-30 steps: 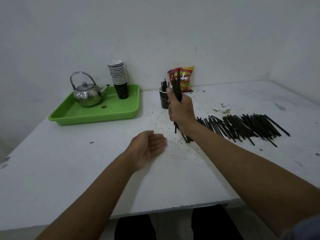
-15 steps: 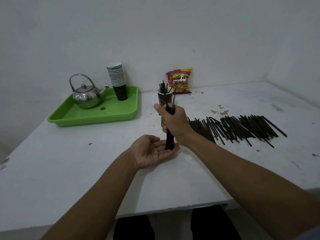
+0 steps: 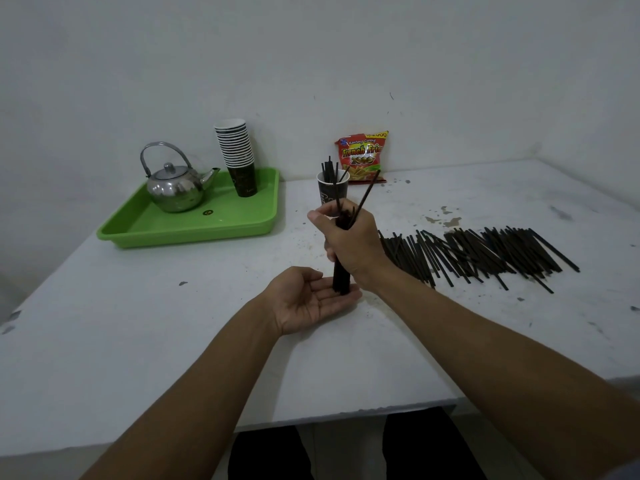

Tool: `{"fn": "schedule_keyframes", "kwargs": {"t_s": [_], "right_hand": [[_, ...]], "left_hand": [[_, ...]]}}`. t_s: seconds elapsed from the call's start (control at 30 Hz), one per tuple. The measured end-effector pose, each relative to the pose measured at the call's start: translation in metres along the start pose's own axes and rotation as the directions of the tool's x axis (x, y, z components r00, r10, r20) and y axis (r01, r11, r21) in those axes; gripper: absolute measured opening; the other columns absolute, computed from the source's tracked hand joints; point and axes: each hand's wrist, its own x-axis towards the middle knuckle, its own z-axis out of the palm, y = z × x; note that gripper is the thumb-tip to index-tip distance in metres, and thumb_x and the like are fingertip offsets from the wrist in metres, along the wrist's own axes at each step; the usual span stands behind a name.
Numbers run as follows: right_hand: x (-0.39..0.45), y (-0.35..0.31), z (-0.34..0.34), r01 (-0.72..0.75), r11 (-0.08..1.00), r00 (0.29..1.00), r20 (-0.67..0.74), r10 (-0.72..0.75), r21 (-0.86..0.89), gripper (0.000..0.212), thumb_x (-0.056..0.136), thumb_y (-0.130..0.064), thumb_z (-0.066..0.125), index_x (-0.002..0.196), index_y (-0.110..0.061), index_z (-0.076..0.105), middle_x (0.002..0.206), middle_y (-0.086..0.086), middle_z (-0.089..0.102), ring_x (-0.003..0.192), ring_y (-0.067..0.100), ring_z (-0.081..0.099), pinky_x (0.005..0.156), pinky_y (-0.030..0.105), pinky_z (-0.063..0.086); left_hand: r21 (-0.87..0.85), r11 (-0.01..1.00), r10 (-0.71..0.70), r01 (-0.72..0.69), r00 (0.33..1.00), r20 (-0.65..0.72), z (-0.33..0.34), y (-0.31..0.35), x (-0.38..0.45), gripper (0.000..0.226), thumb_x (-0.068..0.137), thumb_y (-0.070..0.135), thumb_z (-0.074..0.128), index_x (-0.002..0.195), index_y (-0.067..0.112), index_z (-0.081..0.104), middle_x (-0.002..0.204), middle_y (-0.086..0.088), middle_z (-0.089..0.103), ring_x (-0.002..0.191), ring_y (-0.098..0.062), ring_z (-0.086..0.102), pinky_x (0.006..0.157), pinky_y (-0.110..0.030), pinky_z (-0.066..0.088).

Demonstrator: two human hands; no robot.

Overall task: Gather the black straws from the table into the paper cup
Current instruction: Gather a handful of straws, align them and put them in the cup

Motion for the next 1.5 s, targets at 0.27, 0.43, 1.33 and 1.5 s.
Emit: {"fn": "schedule_keyframes", "kwargs": {"t_s": [0.27, 0.43, 1.33, 1.5], "right_hand": [[0.0, 0.001, -0.004, -0.032, 0.999, 0.998, 0.054, 0.034, -0.025, 0.015, 0.092, -0.014, 0.075, 0.098, -0.003, 0.067, 0.055, 0.007, 0.062, 0.051, 0.018, 0.062, 0.061, 0.033, 0.06], [0.002, 0.0, -0.01, -0.071, 0.996, 0.988, 0.135, 0.078, -0.055, 0.02, 0.103, -0.008, 0.057, 0.123, -0.008, 0.06, 0.055, 0.002, 0.056, 0.052, 0.02, 0.059, 0.058, 0.035, 0.059], [0.123, -0.027, -0.02, -0.034, 0.999, 0.966, -0.255, 0.042, 0.034, 0.044, 0.101, -0.046, 0.056, 0.071, -0.015, 0.046, 0.049, -0.008, 0.046, 0.043, 0.009, 0.045, 0.054, 0.03, 0.042], [0.171, -0.022, -0.023, -0.022, 0.997, 0.947, -0.319, 0.046, 0.08, 0.046, 0.104, -0.045, 0.051, 0.069, -0.017, 0.041, 0.05, -0.006, 0.04, 0.043, 0.009, 0.04, 0.052, 0.032, 0.039]], "left_hand": [[0.046, 0.998, 0.046, -0.046, 0.999, 0.01, 0.005, 0.003, -0.002, 0.045, 0.103, 0.01, 0.029, 0.125, -0.02, 0.055, 0.131, -0.039, 0.058, 0.118, -0.048, 0.06, 0.089, -0.056, 0.054], [0.062, 0.997, 0.047, -0.047, 0.999, 0.012, 0.003, 0.003, -0.002, 0.045, 0.104, 0.01, 0.029, 0.121, -0.021, 0.057, 0.125, -0.039, 0.061, 0.112, -0.048, 0.063, 0.085, -0.053, 0.056], [0.757, 0.551, 0.677, -0.352, 0.718, -0.159, 0.028, 0.102, 0.064, 0.052, 0.092, 0.029, 0.074, 0.135, 0.004, 0.06, 0.132, -0.011, 0.064, 0.116, -0.024, 0.063, 0.1, -0.041, 0.054], [0.886, 0.302, 0.778, -0.351, 0.628, -0.016, 0.021, 0.124, 0.108, 0.092, 0.08, 0.037, 0.084, 0.155, 0.011, 0.037, 0.152, -0.007, 0.049, 0.132, -0.02, 0.052, 0.106, -0.043, 0.049]]}}
